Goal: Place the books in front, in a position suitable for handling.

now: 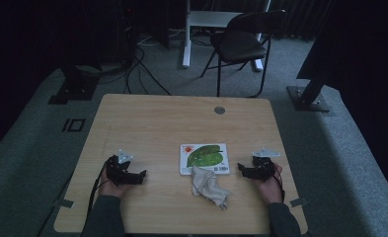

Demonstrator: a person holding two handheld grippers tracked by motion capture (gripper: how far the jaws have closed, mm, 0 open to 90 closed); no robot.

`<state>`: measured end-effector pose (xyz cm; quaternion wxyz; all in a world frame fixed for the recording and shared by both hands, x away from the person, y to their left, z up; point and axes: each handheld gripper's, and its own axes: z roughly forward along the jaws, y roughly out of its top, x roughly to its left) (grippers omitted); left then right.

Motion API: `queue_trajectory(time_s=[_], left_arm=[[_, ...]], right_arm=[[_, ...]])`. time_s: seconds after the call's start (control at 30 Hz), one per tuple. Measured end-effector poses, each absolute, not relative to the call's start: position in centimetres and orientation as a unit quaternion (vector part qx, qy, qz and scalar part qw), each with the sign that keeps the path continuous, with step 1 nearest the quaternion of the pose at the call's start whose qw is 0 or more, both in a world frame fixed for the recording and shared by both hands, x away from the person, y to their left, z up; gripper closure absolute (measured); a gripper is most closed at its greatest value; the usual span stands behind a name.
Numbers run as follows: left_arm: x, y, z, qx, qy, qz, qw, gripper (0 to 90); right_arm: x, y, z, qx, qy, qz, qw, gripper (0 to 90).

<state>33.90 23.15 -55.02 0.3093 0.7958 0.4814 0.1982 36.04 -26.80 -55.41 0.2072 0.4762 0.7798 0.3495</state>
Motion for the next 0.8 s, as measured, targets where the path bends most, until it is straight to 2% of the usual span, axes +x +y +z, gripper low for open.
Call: queue_trajectory(time_s=[0.2, 0.4, 0.6, 0.8], left_arm=[[33.9, 23.1, -55.0, 0.794, 0.484, 0.199, 0.309, 0.4], [33.9, 23.1, -55.0, 0.794, 0.485, 0.199, 0.309, 0.4], [33.9, 23.0, -55.0, 0.793, 0.486, 0.200, 0.308, 0.4], [33.9, 23.0, -55.0, 0.793, 0.487, 0.200, 0.308, 0.4]], right_arm=[[36.0, -26.7, -55.4, 0.472, 0.783, 0.348, 0.205, 21.1], [35.0, -26.4, -54.8, 0.466, 0.780, 0.373, 0.189, 32.2], [32.1, -23.4, -52.2, 0.385, 0.800, 0.414, 0.200, 35.6], [30.4, -20.3, -51.0, 0.321, 0.816, 0.444, 0.184, 35.5]])
